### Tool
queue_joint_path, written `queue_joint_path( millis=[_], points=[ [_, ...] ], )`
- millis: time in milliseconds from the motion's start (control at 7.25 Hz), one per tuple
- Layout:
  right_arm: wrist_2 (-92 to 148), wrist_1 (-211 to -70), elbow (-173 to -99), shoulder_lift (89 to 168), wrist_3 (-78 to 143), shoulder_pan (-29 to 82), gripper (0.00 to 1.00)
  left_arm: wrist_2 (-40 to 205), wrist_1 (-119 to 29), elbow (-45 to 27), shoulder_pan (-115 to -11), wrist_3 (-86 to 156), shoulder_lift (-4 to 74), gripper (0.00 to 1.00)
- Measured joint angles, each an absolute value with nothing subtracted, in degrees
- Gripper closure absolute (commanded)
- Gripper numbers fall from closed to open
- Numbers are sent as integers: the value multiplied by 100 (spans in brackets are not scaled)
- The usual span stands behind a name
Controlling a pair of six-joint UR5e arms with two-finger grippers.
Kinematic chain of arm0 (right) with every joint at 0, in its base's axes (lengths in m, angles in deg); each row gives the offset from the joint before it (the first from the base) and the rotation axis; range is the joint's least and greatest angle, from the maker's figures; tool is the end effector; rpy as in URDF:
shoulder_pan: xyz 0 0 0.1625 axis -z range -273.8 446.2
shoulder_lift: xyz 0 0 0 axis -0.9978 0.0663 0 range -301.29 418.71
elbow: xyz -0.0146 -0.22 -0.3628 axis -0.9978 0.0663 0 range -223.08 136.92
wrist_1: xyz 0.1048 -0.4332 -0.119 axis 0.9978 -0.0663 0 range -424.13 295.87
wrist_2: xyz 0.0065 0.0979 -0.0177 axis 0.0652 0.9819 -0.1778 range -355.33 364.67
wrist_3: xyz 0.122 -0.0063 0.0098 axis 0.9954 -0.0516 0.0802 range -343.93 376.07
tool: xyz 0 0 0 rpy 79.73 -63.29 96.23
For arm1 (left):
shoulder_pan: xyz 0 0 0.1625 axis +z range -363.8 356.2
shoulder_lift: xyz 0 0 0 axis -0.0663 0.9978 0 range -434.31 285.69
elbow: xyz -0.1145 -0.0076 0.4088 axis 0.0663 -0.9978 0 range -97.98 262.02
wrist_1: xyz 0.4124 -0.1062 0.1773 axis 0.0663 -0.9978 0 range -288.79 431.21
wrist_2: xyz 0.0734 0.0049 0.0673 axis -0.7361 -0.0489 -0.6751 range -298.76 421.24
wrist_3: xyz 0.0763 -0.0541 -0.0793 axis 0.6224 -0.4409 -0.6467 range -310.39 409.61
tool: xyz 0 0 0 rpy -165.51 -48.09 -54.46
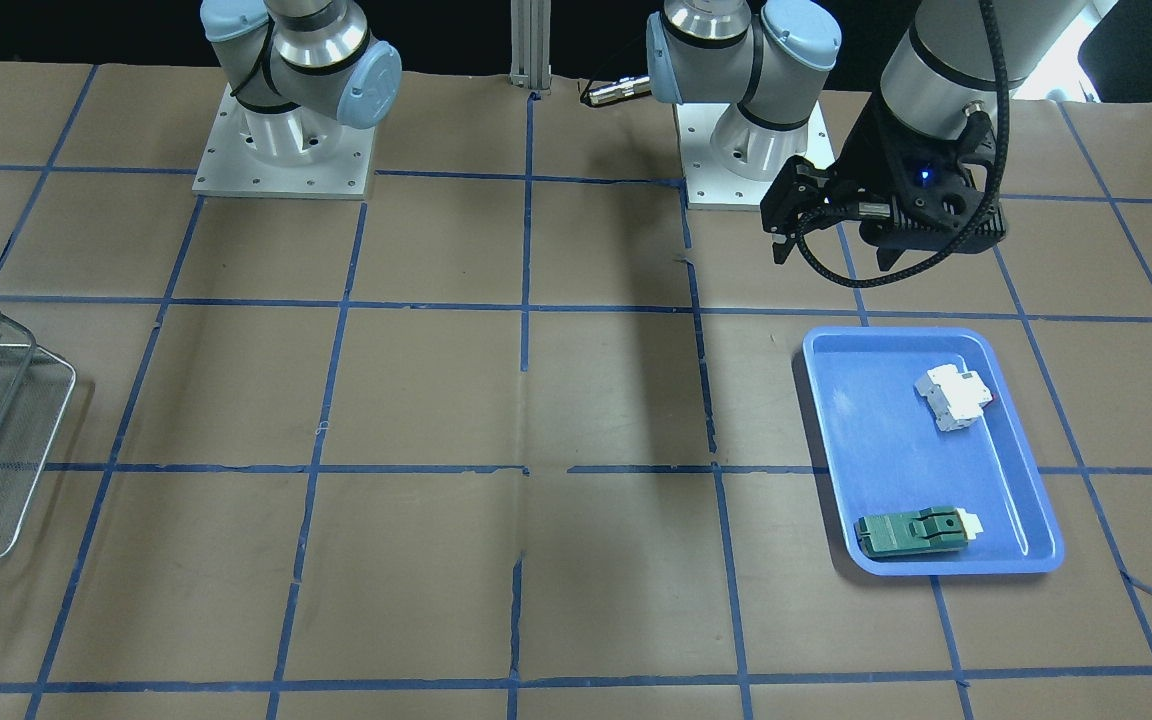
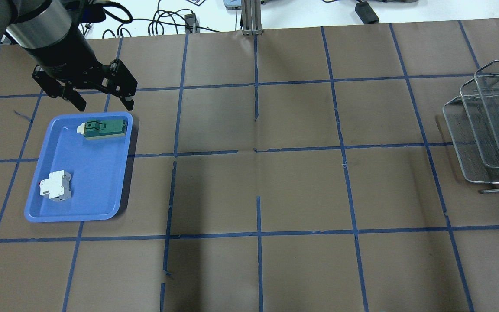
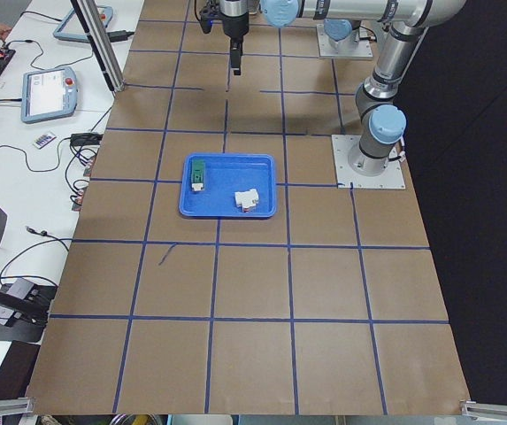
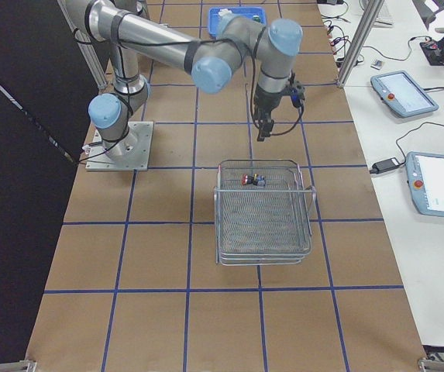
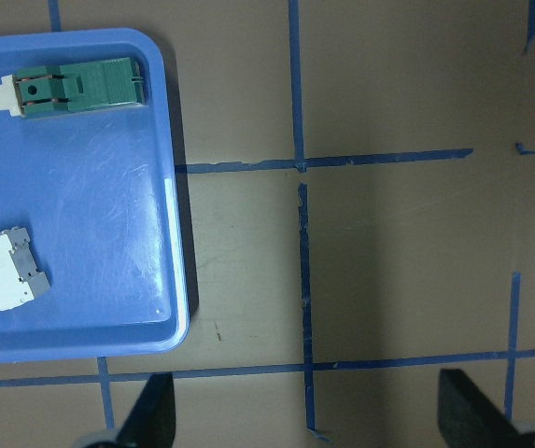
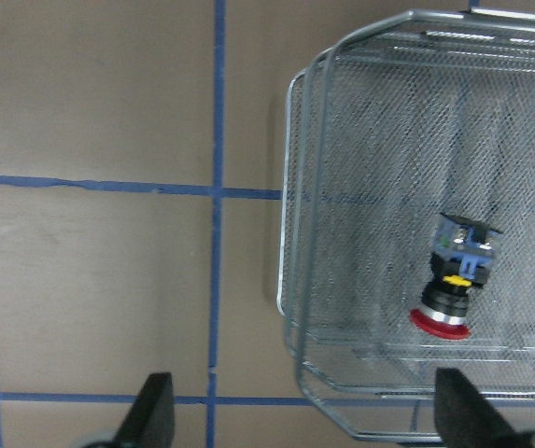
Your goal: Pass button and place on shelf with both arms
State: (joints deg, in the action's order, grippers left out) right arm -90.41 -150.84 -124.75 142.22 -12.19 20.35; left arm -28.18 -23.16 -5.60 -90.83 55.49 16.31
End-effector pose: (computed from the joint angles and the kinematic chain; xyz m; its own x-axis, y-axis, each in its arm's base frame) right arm -0.1280 -0.5848 0.4739 -0.9950 -0.0746 0.0660 -0.0704 0.9955 0.0641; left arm -0.1064 -0.5463 0.4736 -0.9986 0.0502 0.0148 0.0508 0.9977 0.0442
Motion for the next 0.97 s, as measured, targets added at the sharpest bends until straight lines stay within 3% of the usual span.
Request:
queue_joint_path(
  millis=[414,966],
  points=[
    [-8766,-14533,-12491,14931,537,502,0,-2807,-2294,-573,-9077,5633,1605,0],
    [-8672,-15063,-12270,14594,2037,-640,0,-2818,-2290,-543,-9071,5638,1605,0]
  ],
)
